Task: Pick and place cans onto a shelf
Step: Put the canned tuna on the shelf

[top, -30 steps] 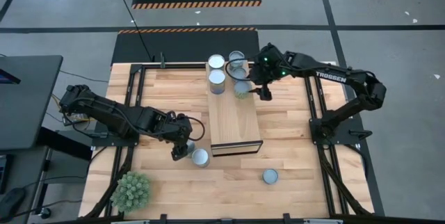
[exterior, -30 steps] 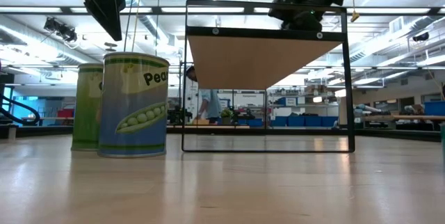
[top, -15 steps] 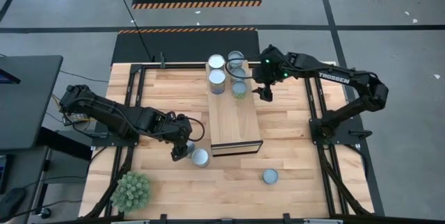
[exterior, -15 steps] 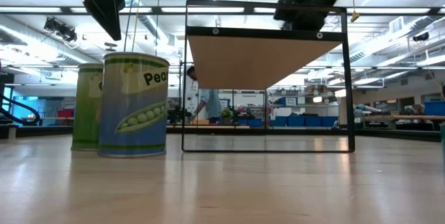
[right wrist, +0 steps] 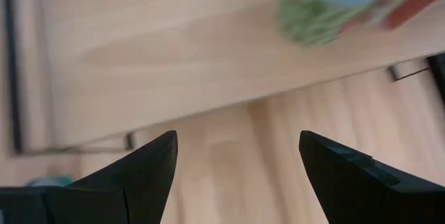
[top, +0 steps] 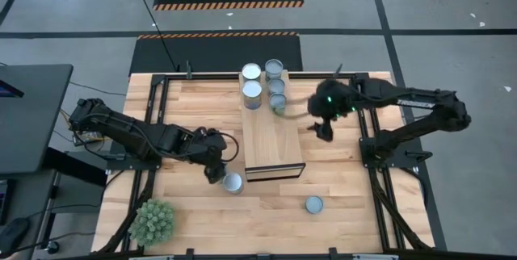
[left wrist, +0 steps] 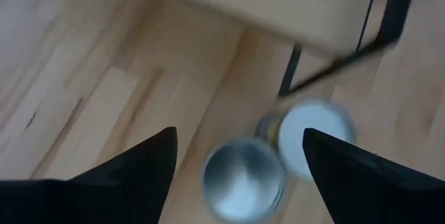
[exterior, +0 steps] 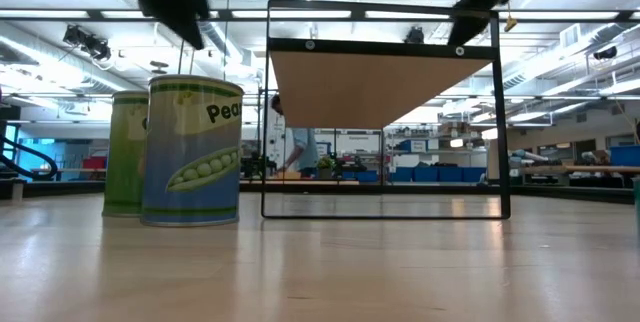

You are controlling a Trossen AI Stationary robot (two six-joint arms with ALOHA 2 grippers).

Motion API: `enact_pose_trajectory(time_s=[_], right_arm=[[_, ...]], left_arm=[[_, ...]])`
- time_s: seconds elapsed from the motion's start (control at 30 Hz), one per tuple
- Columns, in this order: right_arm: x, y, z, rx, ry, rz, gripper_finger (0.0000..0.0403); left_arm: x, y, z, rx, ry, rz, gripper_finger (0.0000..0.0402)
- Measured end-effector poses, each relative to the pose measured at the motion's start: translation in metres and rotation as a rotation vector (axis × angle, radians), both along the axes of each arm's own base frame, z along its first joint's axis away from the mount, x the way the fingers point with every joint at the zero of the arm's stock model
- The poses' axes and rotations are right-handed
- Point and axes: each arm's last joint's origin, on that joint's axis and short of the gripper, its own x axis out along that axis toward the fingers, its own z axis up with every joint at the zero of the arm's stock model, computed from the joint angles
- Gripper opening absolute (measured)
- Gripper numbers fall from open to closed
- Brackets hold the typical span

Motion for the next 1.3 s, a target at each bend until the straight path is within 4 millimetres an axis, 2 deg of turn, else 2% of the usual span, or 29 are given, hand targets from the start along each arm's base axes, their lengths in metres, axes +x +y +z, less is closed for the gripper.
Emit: enact_pose_trajectory(time_s=[0.2,0.4,0.6,0.8,1.13,1.3], right_arm=[[-0.016,0.042,0.002,-0.011,0.064,0.028,0.0308],[-0.034,0.071,0.003,0.042,0.08,0.048,0.0308],[-0.049,0.1,-0.014,0.103,0.027,0.058,0.0308],[-0.055,0.131,-0.035,0.104,-0.02,0.045,0.0308],[-0.055,0.179,-0.062,-0.054,-0.048,0.107,0.0308],[-0.051,0.201,-0.084,-0.119,0.003,0.132,0.031]], left_arm=[[0.006,-0.001,0.004,-0.033,-0.092,0.066,0.0315],[0.006,-0.001,0.004,-0.092,-0.108,0.15,0.0315],[0.006,-0.001,0.004,-0.142,-0.122,0.223,0.0315],[0.006,-0.001,0.004,-0.153,-0.126,0.238,0.0315],[0.007,-0.002,0.004,-0.172,-0.119,0.226,0.0315],[0.007,-0.002,0.004,-0.174,-0.118,0.224,0.0315]])
